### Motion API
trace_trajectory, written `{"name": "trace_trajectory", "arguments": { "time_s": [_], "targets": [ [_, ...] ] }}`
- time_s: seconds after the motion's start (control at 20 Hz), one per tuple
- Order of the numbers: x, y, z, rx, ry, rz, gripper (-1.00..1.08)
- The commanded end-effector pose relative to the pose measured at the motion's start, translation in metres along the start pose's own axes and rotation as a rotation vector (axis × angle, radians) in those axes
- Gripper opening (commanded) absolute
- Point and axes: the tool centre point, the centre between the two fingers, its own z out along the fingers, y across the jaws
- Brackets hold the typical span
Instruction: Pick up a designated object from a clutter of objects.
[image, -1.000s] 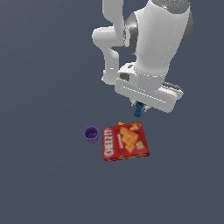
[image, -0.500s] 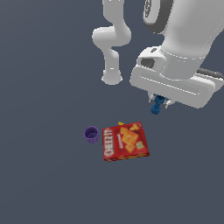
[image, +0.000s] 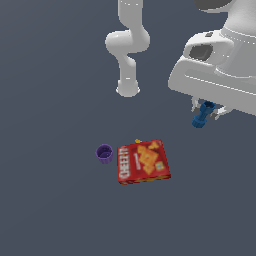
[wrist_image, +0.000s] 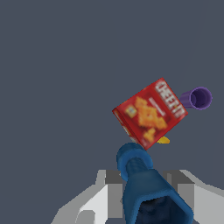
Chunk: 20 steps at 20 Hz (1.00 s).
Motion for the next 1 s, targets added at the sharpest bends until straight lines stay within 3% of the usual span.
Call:
{"name": "trace_trajectory", "arguments": {
  "time_s": [0.0, 0.95],
  "targets": [
    [0.001, -0.009, -0.01, 0.0, 0.0, 0.0, -1.0],
    [0.009, -0.057, -0.059, 0.001, -0.001, 0.0, -1.0]
  ]
}}
